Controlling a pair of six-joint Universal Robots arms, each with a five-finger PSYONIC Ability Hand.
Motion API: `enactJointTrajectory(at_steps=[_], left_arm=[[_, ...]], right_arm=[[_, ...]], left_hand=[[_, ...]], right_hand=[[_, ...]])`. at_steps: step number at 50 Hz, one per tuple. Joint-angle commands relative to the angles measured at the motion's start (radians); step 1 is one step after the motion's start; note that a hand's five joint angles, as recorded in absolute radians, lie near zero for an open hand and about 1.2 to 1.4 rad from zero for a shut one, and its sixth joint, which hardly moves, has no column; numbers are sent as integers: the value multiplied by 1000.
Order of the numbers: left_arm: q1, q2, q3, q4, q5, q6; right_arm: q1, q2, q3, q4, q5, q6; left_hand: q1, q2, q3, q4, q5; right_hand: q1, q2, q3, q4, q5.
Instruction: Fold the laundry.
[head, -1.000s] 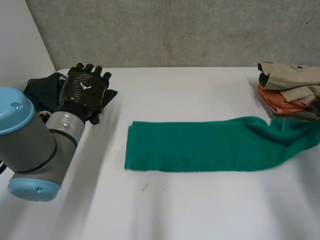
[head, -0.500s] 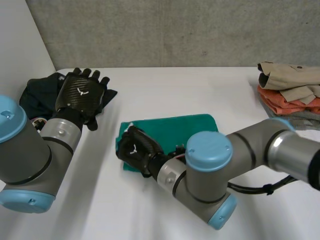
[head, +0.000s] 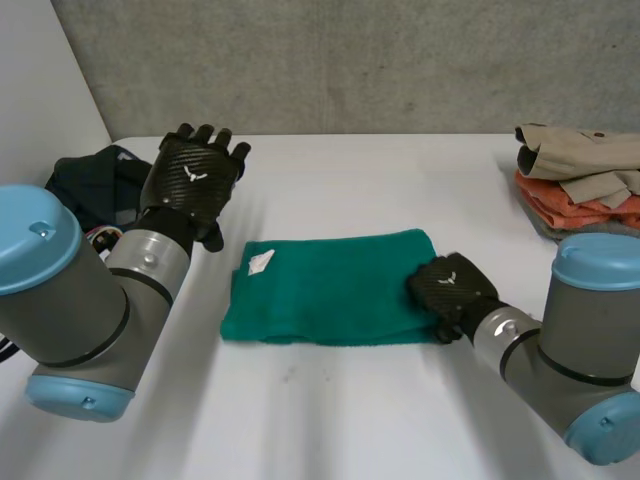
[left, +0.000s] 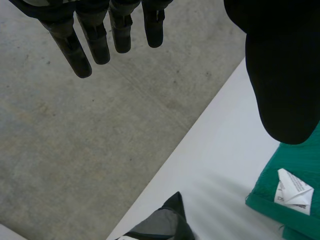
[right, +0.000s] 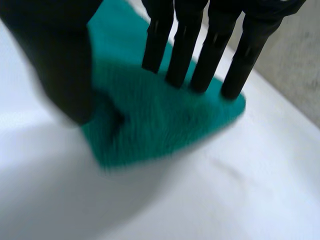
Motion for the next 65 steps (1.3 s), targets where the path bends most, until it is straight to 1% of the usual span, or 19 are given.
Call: enactJointTrajectory(at_steps=[1, 4, 7, 11, 12, 16, 21, 22, 23, 25, 26, 30, 34, 38, 42, 45, 49, 59, 65], left_arm=[[-13, -12, -3, 1, -2, 2], [-11, -3, -6, 0, -2, 2], [-10, -1, -3, 0, -4, 4], [-7, 5, -1, -3, -7, 5], [-5, 8, -1, -6, -9, 4], [-5, 19, -7, -7, -13, 1], [-8, 24, -10, -7, -25, -28], [-8, 25, -10, -7, -30, -41], [-10, 28, -7, -9, -39, -73], [-13, 27, -3, -9, -51, -106], [-15, 27, -1, -9, -56, -125], [-27, 28, 14, -9, -67, -203], [-60, 19, 58, -19, -74, -263], [-110, -2, 104, -50, -104, -311], [-178, -70, 167, -130, -157, -378], [-200, -113, 189, -174, -186, -415], [-241, -209, 229, -260, -229, -470], [-272, -392, 295, -391, -279, -492], [-262, -398, 296, -404, -269, -484]], right_arm=[[-60, 18, 1, -48, 116, -119], [-57, -60, -8, -103, 193, -190], [-44, -111, -22, -126, 204, -237], [92, -91, -97, -142, 140, -285], [188, -50, -141, -142, 94, -299], [357, 48, -212, -140, -40, -322], [417, 156, -226, -119, -115, -331], [416, 171, -229, -107, -108, -330], [411, 194, -237, -72, -76, -314], [408, 194, -243, -39, -42, -305], [408, 188, -238, -31, -28, -294], [373, 128, -221, -11, -2, -186], [241, 9, -178, -8, -19, 44], [148, -66, -177, 14, -52, 326], [111, -70, -229, 125, -110, 439], [97, -42, -298, 218, -129, 442], [95, 111, -454, 365, -137, 442], [97, 272, -557, 438, -123, 372], [108, 263, -550, 432, -10, 229]], left_hand=[[-6, -17, -23, -14, -40], [-6, -17, -23, -14, -40], [-6, -17, -23, -14, -40], [-9, -20, -26, -17, -43], [-9, -20, -26, -17, -43], [-6, -17, -23, -14, -40], [-6, -17, -23, -14, -40], [-3, -15, -20, -11, -37], [0, -12, -17, -9, -34], [6, -6, -12, -3, -28], [6, -6, -12, -3, -28], [9, -3, -9, 0, -25], [26, 15, 9, 18, -7], [29, 18, 12, 21, -4], [50, 38, 32, 41, 16], [50, 38, 33, 41, 16], [50, 38, 33, 41, 16], [56, 44, 38, 47, 22], [76, 65, 59, 68, 43]], right_hand=[[672, 692, 702, 704, 698], [672, 692, 702, 704, 698], [672, 692, 702, 704, 698], [672, 692, 702, 704, 698], [672, 692, 702, 704, 698], [672, 692, 702, 704, 698], [672, 692, 702, 704, 698], [638, 658, 668, 670, 664], [132, 152, 162, 164, 158], [-498, -478, -468, -466, -472], [-550, -530, -519, -518, -523], [-550, -530, -519, -518, -523], [-550, -530, -519, -518, -523], [-550, -530, -519, -518, -523], [-550, -530, -519, -518, -523], [-550, -530, -519, -518, -523], [-550, -530, -519, -518, -523], [-550, -530, -519, -518, -523], [-472, -452, -442, -440, -446]])
